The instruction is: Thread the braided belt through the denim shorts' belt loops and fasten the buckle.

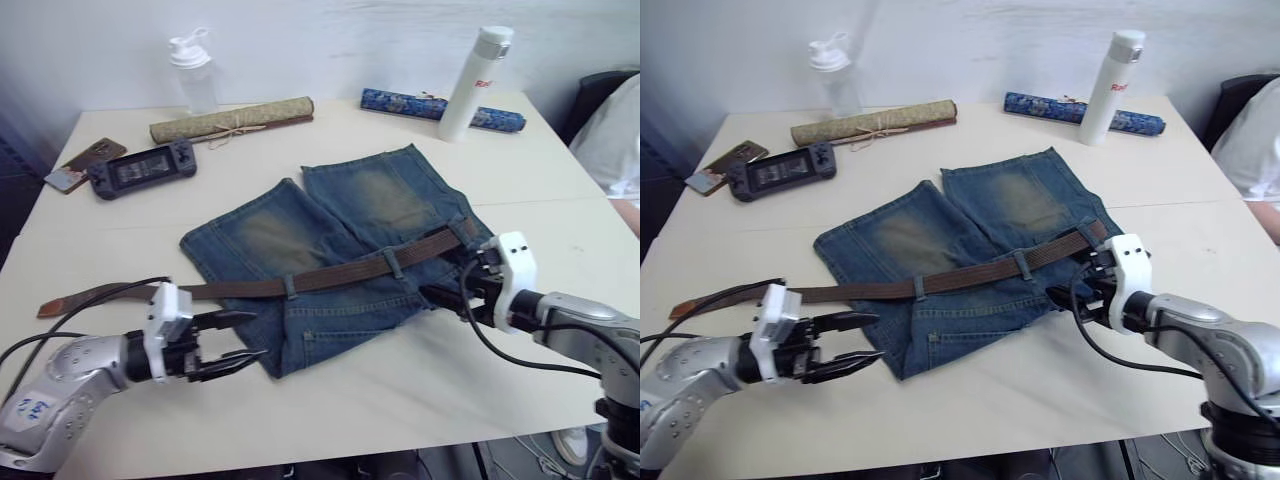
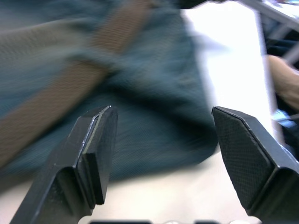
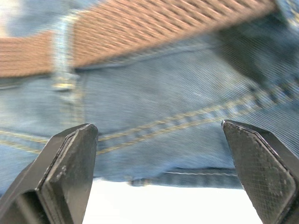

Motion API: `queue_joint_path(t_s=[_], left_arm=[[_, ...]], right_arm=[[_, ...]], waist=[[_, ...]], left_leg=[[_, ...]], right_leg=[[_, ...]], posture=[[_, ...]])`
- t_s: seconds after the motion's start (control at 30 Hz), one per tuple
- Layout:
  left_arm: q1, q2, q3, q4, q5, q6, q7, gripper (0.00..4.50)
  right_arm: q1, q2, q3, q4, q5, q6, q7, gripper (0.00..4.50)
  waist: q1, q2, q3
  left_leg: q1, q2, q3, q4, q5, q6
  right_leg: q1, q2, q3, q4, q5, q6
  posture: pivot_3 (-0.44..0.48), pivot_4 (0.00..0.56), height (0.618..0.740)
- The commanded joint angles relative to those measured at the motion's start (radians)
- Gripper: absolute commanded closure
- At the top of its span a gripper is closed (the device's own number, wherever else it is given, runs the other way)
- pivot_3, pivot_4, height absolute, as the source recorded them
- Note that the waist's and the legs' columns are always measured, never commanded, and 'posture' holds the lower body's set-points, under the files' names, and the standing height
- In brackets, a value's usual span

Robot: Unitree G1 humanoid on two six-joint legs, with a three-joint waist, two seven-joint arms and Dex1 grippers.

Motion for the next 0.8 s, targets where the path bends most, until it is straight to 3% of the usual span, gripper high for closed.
queue_joint_path(t_s=[0.03, 0.17, 0.3, 0.37, 0.57, 0.77, 0.8], left_arm=[[-0.052, -0.044, -0.048, -0.087, 0.016, 0.026, 0.029, 0.96], [-0.132, -0.065, -0.148, -0.09, 0.178, 0.011, 0.063, 0.96], [-0.214, -0.057, -0.262, -0.073, 0.368, -0.037, 0.058, 0.96], [-0.256, -0.056, -0.328, -0.053, 0.47, -0.073, 0.043, 0.96], [-0.324, -0.07, -0.438, -0.001, 0.616, -0.084, 0.016, 0.96], [-0.334, -0.077, -0.49, 0.077, 0.752, -0.146, 0.021, 0.96], [-0.334, -0.078, -0.49, 0.087, 0.773, -0.159, 0.028, 1.2]], right_arm=[[0.071, -0.151, -0.042, -0.09, -0.081, -0.204, 0.218, 0.0], [0.272, -0.385, 0.074, -0.066, -0.444, -0.66, 0.445, 0.0], [0.337, -0.46, 0.151, 0.076, -0.694, -0.996, 0.493, 0.0], [0.321, -0.465, 0.199, 0.148, -0.792, -1.102, 0.492, 0.0], [0.222, -0.445, 0.343, 0.358, -1.072, -1.321, 0.428, 0.0], [0.154, -0.354, 0.427, 0.467, -1.2, -1.407, 0.378, 0.0], [0.145, -0.341, 0.434, 0.484, -1.216, -1.418, 0.368, 0.0]], waist=[[0.01, 0.001, 0.001], [0.026, 0.001, 0.001], [0.031, -0.001, 0.0], [0.03, -0.001, 0.0], [0.023, -0.001, 0.0], [0.019, -0.007, -0.003], [0.017, -0.008, -0.004]], left_leg=[[0.0, 0.0, 0.0, 0.0, 0.0, 0.0], [0.0, -0.001, 0.0, 0.001, 0.0, 0.001], [0.001, -0.002, 0.001, 0.002, 0.001, 0.002], [0.002, -0.003, 0.005, 0.001, 0.002, 0.004], [0.002, -0.001, 0.006, 0.002, 0.002, 0.003], [0.005, 0.001, 0.006, 0.004, 0.002, 0.003], [0.005, 0.001, 0.006, 0.004, 0.002, 0.003]], right_leg=[[0.0, 0.0, 0.0, 0.0, 0.0, 0.0], [0.001, 0.003, -0.001, -0.001, 0.0, 0.0], [0.002, 0.004, -0.003, -0.001, 0.001, 0.002], [0.001, 0.004, -0.004, -0.001, 0.002, 0.003], [0.0, 0.004, -0.005, -0.002, 0.002, 0.003], [0.004, 0.003, -0.004, -0.002, 0.002, 0.002], [0.004, 0.002, -0.004, -0.002, 0.003, 0.002]], posture=[[0.0, 0.15, 0.717], [0.0, 0.15, 0.717], [0.0, 0.15, 0.717], [0.0, 0.15, 0.717], [0.0, 0.15, 0.717], [0.0, 0.15, 0.717], [0.0, 0.15, 0.717]])
